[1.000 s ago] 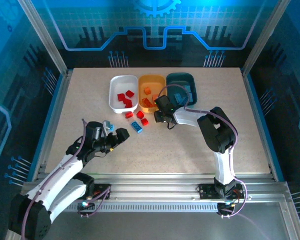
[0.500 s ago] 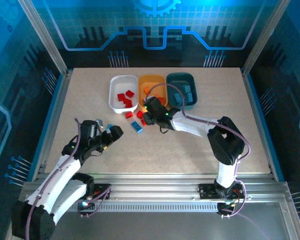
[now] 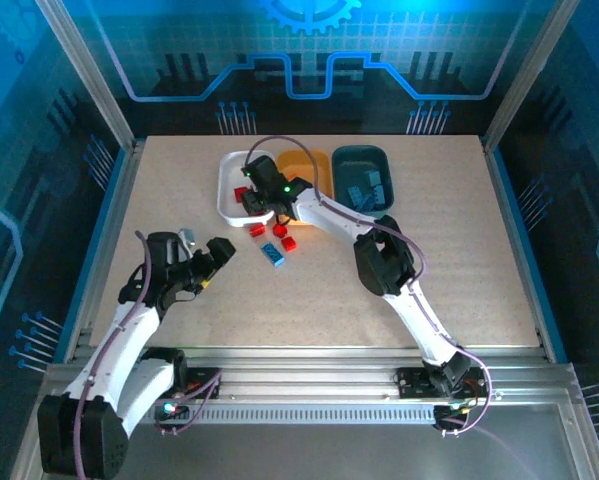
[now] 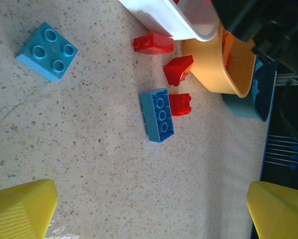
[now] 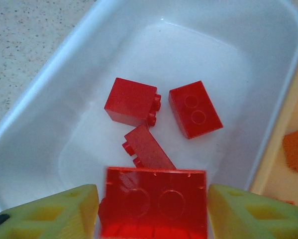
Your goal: Sort the legos into containers by color
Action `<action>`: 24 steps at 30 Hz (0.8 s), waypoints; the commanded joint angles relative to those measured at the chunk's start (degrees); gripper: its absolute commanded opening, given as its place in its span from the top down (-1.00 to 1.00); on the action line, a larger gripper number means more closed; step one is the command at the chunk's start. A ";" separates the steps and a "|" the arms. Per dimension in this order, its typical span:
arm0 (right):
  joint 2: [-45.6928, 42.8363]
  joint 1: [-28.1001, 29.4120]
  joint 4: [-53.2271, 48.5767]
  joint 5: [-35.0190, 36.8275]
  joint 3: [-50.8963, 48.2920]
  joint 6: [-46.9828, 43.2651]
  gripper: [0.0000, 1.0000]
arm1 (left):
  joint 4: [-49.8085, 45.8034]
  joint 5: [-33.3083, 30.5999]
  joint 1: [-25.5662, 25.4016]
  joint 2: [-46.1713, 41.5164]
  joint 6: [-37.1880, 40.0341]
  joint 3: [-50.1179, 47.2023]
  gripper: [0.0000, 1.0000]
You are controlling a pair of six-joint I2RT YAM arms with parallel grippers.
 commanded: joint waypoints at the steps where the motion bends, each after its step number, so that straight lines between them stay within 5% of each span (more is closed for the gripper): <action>1: 2.40 -0.41 -6.56 -2.92 7.50 -2.25 -0.39 | -0.17 3.39 0.74 -1.15 0.96 1.88 -0.98; 8: -8.14 0.69 -2.24 -1.27 -0.43 -3.58 -0.53 | -2.59 -0.35 0.18 1.44 4.07 4.47 -0.98; 15: -26.49 -0.03 7.56 3.00 -26.66 1.71 -0.51 | -6.25 -15.52 -8.76 12.64 6.11 11.33 -0.91; 24: -37.76 -1.74 13.18 1.58 -51.94 6.62 -0.49 | 0.31 -20.28 -13.00 31.61 3.84 19.62 -0.75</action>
